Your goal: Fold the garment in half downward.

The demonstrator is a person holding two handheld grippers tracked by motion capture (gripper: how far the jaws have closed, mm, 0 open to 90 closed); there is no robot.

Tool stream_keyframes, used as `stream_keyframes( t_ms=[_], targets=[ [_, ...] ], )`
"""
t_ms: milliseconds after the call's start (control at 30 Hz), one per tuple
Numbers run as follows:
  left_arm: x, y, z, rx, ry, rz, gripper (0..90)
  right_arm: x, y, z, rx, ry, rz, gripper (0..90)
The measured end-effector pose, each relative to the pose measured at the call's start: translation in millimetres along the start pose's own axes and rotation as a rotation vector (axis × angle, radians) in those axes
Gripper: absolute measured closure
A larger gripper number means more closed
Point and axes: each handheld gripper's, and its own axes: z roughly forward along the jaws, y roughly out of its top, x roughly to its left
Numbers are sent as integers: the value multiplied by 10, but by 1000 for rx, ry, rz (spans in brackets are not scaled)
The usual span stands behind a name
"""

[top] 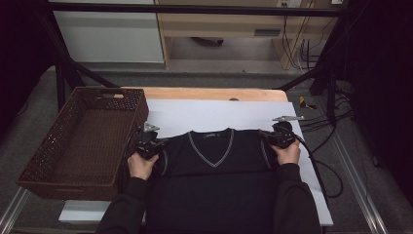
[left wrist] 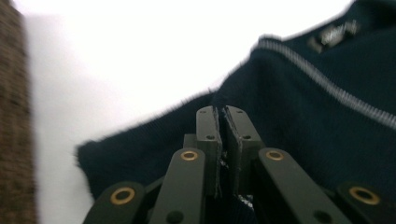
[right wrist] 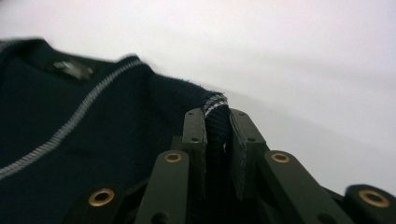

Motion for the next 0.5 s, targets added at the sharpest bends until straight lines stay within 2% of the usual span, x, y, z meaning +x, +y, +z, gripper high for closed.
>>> stream_keyframes(
  t_ms=[133, 300, 500],
  targets=[
    [-26, 78, -137, -57, -5, -5, 850, 40, 55, -197, -66, 7, -3, 789],
    [-95, 154, -317, -110, -11, 19, 854, 121, 64, -409, -103, 18, -16, 792],
    [-183, 169, -533, -150, -42, 37, 854, 223, 9, -698, -133, 40, -30, 792]
  ],
)
